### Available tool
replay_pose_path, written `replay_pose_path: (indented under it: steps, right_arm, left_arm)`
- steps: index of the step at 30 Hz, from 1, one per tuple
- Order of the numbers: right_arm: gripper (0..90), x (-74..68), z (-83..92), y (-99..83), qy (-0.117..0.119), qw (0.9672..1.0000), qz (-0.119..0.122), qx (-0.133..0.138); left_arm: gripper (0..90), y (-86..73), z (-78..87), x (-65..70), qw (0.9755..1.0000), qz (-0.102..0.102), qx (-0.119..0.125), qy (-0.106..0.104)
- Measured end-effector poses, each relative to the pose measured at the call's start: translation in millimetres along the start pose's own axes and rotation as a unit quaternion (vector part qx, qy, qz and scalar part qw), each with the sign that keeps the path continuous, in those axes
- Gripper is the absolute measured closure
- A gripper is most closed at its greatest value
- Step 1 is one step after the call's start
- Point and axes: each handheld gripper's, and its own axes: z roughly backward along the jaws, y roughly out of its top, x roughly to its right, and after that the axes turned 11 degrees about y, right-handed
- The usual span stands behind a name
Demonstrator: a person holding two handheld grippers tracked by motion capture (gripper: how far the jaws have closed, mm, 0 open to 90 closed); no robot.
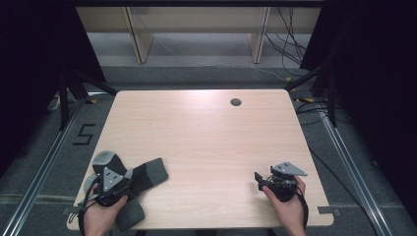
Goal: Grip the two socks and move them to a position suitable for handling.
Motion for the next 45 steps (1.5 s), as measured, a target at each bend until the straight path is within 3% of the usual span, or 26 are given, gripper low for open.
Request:
replay_pose_path:
  steps: [4,6,17,22,28,29,31,32,33,37,38,39,40,41,42,43,45]
  right_arm:
    - [33.2,0.3,0.5,0.4,-0.011,0.9999,0.002,-0.006]
    - [33.2,-0.4,1.6,0.8,-0.003,1.0000,-0.002,-0.006]
    - [33.2,0.4,1.0,1.0,-0.003,1.0000,-0.004,-0.003]
    - [33.2,-0.1,1.9,1.4,-0.004,1.0000,-0.004,-0.006]
    - [33.2,1.5,1.7,1.1,-0.004,1.0000,0.004,-0.002]
    - [33.2,1.4,2.1,1.0,0.002,1.0000,-0.007,-0.004]
    - [33.2,0.1,3.0,1.2,-0.003,0.9999,-0.012,-0.006]
    - [33.2,2.2,1.3,0.8,-0.013,0.9999,-0.001,-0.003]
    - [33.2,0.0,0.8,0.8,-0.012,0.9998,-0.016,-0.002]
    - [33.2,1.8,2.8,1.1,-0.011,0.9999,-0.004,-0.007]
    - [33.2,2.1,3.9,1.4,-0.008,1.0000,-0.002,-0.005]
    - [33.2,2.1,3.9,1.4,-0.008,1.0000,-0.002,-0.005]
    - [33.2,2.7,4.1,1.5,-0.011,0.9999,-0.001,-0.004]
    - [33.2,2.9,3.9,1.4,-0.009,0.9999,-0.002,-0.003]
    - [33.2,0.2,3.4,1.1,-0.005,0.9997,-0.022,-0.004]
    - [33.1,0.3,3.3,1.0,-0.005,0.9997,-0.022,-0.004]
    - [33.2,0.6,3.2,0.9,-0.004,0.9998,-0.020,-0.005]
  left_arm:
    - [70.3,12.7,7.4,2.7,0.9999,-0.008,0.012,-0.007]
    - [70.3,21.4,11.5,4.4,0.9996,-0.013,0.019,-0.012]
    - [70.2,60.9,20.5,17.4,0.9968,-0.040,0.065,-0.023]
    - [70.1,86.9,20.4,35.0,0.9930,-0.075,0.086,-0.029]
    - [70.2,114.9,14.6,54.7,0.9881,-0.099,0.108,-0.048]
    - [70.2,119.6,14.2,57.5,0.9873,-0.105,0.110,-0.047]
    - [70.2,123.0,13.7,59.5,0.9867,-0.107,0.112,-0.050]
    - [70.2,133.3,12.4,64.6,0.9852,-0.111,0.119,-0.054]
    - [70.2,138.0,11.8,66.4,0.9844,-0.115,0.121,-0.054]
    - [70.2,151.5,10.6,73.2,0.9815,-0.128,0.131,-0.056]
    - [70.2,159.8,10.5,77.5,0.9794,-0.138,0.137,-0.054]
    - [70.2,159.8,10.5,77.5,0.9794,-0.138,0.137,-0.054]
    - [70.2,167.3,10.7,81.5,0.9778,-0.147,0.139,-0.054]
    - [70.2,169.8,10.4,83.0,0.9770,-0.150,0.141,-0.054]
    - [70.2,169.8,10.4,83.0,0.9770,-0.150,0.141,-0.054]
    - [70.1,176.5,9.7,88.5,0.9748,-0.160,0.145,-0.054]
    - [70.1,179.5,8.6,92.3,0.9736,-0.167,0.147,-0.053]
